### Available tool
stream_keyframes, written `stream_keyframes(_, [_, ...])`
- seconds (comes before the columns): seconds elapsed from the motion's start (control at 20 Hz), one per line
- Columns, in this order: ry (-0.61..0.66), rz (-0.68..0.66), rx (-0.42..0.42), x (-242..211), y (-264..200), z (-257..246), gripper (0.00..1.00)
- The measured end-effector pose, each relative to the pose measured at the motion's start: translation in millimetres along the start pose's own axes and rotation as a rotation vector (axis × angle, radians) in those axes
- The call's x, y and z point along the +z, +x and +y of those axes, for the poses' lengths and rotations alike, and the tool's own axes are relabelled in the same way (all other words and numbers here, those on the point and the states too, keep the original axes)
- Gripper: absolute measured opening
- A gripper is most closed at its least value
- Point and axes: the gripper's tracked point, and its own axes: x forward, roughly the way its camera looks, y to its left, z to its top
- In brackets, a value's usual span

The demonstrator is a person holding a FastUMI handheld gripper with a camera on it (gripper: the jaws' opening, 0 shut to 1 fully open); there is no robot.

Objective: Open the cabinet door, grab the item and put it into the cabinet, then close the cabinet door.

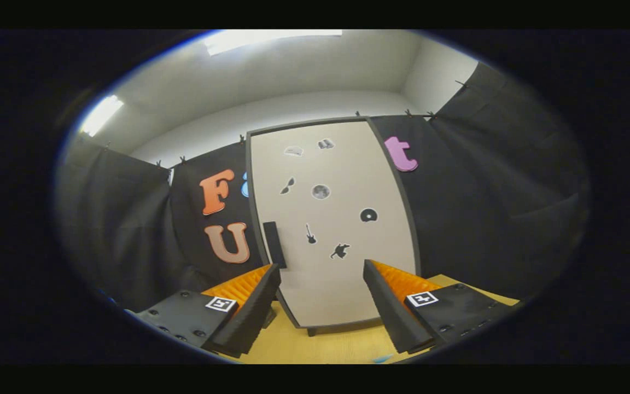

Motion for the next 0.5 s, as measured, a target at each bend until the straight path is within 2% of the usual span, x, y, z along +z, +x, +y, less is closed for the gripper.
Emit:
stream_keyframes(0.15, [-0.01, 0.036, 0.036, -4, 52, 22, 0.97])
stream_keyframes(0.5, [-0.038, 0.126, 0.058, -37, 174, 52, 0.98])
